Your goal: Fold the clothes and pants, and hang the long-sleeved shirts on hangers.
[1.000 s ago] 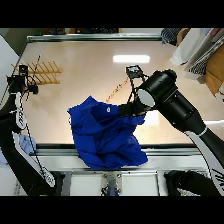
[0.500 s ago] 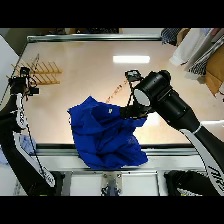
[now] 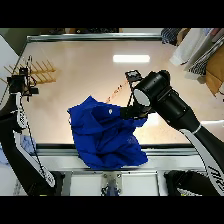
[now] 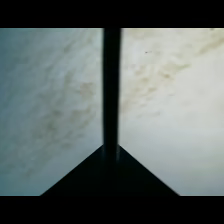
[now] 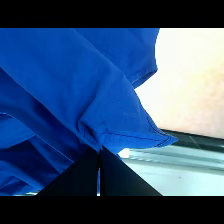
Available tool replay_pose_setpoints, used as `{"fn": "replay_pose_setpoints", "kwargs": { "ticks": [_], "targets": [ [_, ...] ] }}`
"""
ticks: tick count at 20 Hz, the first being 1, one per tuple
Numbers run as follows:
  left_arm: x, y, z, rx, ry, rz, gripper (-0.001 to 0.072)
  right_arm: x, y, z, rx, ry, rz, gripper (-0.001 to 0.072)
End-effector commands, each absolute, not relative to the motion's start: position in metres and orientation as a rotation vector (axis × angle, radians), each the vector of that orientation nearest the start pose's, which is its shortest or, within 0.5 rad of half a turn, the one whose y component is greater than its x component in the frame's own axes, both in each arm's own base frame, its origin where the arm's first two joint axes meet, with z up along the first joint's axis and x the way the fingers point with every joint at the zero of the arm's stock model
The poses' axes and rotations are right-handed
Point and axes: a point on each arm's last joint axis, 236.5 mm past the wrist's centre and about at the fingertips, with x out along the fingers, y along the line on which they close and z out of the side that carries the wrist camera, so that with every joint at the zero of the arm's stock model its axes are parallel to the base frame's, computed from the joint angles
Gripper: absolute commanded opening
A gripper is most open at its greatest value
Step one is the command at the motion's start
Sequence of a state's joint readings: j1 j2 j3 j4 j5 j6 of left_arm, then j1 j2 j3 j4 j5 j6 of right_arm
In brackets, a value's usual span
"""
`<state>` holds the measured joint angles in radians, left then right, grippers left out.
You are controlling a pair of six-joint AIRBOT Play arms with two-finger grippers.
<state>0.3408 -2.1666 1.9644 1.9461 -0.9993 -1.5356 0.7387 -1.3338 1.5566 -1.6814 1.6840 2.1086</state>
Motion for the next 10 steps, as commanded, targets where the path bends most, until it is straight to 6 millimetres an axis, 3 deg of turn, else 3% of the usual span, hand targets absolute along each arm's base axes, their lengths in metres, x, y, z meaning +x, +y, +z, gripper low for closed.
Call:
{"fn": "replay_pose_setpoints", "kwargs": {
  "ticks": [1, 10],
  "targets": [
    [0.551, 0.263, -0.080, 0.151, 1.194, 0.440, 0.0009, 0.276, 0.216, 0.098, -0.156, 1.412, 0.122, 0.0008],
    [0.581, 0.209, 0.049, 0.223, 0.961, 0.395, 0.0008, 0.280, 0.220, 0.106, -0.132, 1.369, 0.146, 0.0009]
  ]
}}
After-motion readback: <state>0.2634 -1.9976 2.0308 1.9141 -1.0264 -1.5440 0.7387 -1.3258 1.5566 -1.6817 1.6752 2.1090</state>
